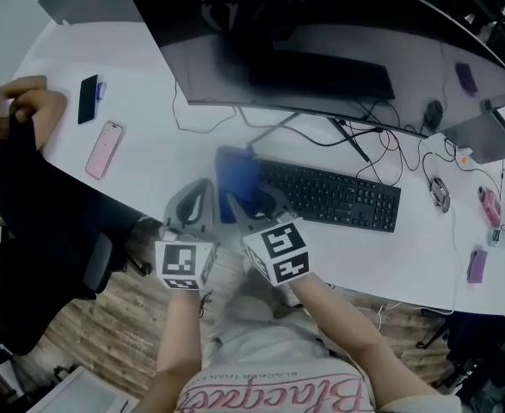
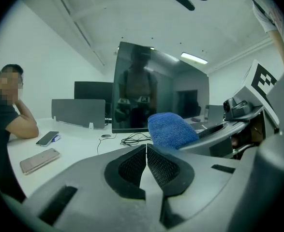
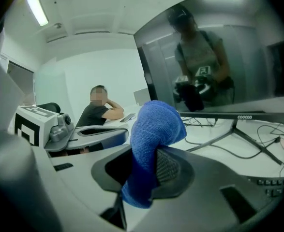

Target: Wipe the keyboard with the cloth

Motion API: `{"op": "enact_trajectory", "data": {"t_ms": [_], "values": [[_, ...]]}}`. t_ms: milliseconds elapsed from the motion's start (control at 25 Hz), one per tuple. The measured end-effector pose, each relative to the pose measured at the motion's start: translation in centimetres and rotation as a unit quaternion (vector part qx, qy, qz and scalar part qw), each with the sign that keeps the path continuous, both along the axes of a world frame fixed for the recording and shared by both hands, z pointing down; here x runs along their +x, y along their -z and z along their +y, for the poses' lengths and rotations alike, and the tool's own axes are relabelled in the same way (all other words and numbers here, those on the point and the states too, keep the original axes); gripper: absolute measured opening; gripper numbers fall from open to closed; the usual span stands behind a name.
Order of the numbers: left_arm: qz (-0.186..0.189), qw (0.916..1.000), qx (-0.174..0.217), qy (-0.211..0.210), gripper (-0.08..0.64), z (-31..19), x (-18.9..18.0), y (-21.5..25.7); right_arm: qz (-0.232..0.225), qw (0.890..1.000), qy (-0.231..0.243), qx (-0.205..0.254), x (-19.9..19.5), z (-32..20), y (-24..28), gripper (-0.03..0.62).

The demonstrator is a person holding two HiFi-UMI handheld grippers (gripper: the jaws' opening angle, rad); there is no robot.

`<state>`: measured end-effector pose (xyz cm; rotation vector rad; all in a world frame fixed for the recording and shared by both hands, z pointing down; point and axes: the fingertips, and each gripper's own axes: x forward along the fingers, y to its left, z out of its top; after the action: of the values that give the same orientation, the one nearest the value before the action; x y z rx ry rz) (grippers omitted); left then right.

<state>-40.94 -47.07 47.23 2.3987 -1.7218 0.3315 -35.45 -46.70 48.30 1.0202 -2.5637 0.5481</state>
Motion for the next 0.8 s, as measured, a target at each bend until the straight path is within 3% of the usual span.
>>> {"op": "enact_trajectory", "data": {"t_ms": [240, 360, 600, 800], "values": [[-0.003, 0.9998, -0.016, 0.008, 0.006, -0.6, -2.7, -0.9, -0.019, 0.999, 0.016, -0.047, -3.7, -0.8, -1.8, 0.094], [-0.004, 0.9996, -0.027, 0.012, 0.006, -0.8, -3.4, -1.6, -0.035, 0.995, 0.017, -0.091, -4.8, -1.1, -3.2, 0.094], [0.004, 0.9993, -0.037, 0.009, 0.006, -1.2, -2.9, -2.6, -0.043, 0.980, -0.016, -0.194, -3.6, -1.9, -6.6, 0.092], [0.003, 0.9991, -0.041, 0.007, 0.006, -1.6, -1.7, -2.7, -0.021, 0.976, -0.033, -0.215, -1.6, -2.3, -7.5, 0.092]]}}
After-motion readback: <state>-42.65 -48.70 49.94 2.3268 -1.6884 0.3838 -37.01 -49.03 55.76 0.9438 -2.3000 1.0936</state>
